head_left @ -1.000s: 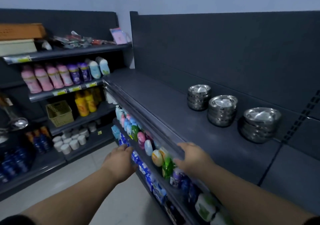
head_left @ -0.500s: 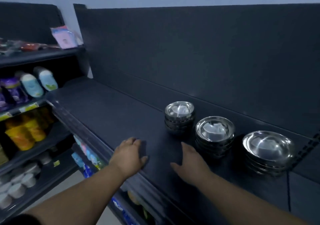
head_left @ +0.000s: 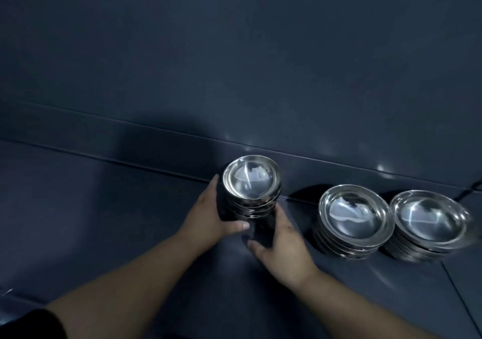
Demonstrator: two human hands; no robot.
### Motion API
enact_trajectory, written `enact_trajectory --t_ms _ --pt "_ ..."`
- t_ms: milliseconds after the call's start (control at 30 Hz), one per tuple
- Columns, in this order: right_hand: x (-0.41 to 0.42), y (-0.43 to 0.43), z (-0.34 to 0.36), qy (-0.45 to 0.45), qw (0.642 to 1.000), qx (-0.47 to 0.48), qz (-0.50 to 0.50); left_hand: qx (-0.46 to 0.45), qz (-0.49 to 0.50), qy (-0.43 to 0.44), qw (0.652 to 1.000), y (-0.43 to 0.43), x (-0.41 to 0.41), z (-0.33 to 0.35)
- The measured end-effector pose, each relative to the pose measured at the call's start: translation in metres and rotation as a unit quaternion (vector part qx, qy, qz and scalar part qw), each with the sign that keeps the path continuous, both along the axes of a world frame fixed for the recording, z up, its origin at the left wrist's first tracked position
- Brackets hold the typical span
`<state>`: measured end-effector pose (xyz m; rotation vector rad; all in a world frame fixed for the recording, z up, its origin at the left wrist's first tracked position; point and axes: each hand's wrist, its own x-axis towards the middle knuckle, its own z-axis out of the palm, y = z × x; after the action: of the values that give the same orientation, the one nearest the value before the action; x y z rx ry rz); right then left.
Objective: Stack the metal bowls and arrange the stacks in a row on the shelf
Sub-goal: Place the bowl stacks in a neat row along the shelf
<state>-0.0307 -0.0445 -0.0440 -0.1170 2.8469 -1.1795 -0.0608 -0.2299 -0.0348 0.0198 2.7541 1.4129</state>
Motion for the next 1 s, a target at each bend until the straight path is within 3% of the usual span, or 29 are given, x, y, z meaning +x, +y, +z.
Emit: enact_trajectory --t_ms 167,500,767,1000 --pt "-0.024 -0.008 0.011 -0.010 0.998 -0.049 -0.046 0.076 -0.062 -0.022 0.995 -0.013 -0.017 -0.011" --pt "0.002 -0.001 0.008 -0.005 0.993 -0.103 -0.056 0.092 -0.067 0.006 0.994 -0.008 0.012 -0.008" --pt "0.090 0.050 0.008 0.016 0.986 -0.154 -0.058 0.063 -0.073 0.012 0.995 0.039 0.092 0.005" --pt "0.210 0.154 0.029 0.037 0.978 -0.173 -0.114 0.075 -0.127 0.018 0.989 0.148 0.188 0.023"
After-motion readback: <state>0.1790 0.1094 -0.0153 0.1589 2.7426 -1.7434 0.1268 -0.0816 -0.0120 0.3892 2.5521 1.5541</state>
